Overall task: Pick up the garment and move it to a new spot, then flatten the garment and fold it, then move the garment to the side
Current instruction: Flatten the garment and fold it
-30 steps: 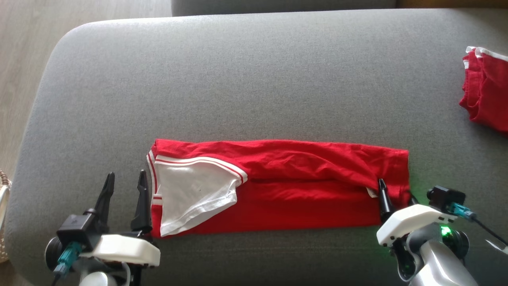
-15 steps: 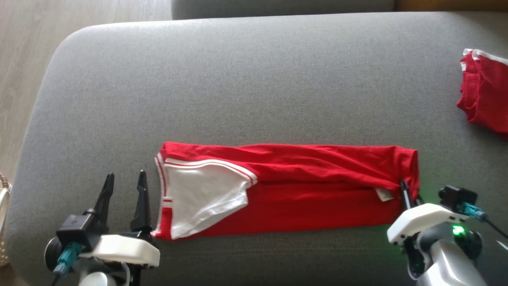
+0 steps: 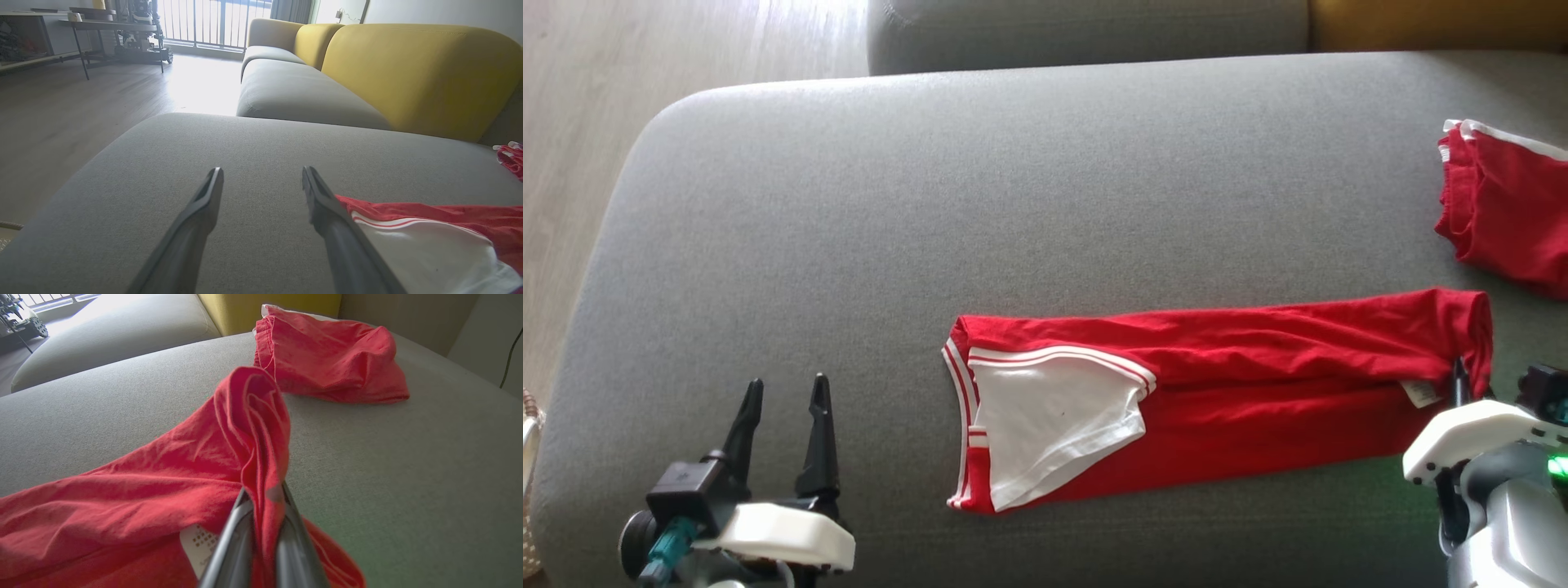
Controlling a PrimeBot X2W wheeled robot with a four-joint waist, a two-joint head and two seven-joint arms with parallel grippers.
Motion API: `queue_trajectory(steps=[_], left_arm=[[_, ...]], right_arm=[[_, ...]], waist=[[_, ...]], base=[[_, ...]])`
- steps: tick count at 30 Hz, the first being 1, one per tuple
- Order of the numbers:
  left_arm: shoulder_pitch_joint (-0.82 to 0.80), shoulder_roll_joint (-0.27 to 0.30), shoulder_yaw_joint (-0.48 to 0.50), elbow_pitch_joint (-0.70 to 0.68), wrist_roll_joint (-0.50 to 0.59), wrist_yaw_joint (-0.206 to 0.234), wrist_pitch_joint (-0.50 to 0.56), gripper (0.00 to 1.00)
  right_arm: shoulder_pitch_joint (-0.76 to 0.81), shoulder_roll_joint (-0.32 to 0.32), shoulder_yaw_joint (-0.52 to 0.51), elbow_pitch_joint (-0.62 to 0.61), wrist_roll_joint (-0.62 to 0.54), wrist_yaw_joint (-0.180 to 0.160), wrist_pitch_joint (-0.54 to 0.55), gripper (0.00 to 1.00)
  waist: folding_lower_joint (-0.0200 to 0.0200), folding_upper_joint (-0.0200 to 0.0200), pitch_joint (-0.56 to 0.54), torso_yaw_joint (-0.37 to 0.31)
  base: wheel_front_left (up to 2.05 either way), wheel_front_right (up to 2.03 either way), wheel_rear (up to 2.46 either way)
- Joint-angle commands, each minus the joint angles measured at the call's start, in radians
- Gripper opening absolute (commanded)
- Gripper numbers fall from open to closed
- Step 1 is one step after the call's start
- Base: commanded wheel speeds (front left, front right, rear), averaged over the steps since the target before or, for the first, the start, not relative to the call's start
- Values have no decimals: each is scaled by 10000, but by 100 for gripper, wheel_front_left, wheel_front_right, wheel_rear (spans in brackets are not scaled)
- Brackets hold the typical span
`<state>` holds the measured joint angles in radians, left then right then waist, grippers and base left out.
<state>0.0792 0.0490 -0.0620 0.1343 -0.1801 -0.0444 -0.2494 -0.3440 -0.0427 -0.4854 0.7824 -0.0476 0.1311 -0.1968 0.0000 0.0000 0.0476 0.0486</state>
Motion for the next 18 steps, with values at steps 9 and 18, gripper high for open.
queue_trajectory(steps=[9,18], left_arm=[[-174,12,70,-266,-76,45,-124,100],[9,12,119,-224,-151,104,-124,100]], right_arm=[[-618,-76,2014,195,1752,-4,267,0],[-134,-76,5976,-1513,6443,-4,1255,0]], waist=[[0,0,-238,-1],[0,0,-607,192]], base=[[0,0,0],[0,0,0]])
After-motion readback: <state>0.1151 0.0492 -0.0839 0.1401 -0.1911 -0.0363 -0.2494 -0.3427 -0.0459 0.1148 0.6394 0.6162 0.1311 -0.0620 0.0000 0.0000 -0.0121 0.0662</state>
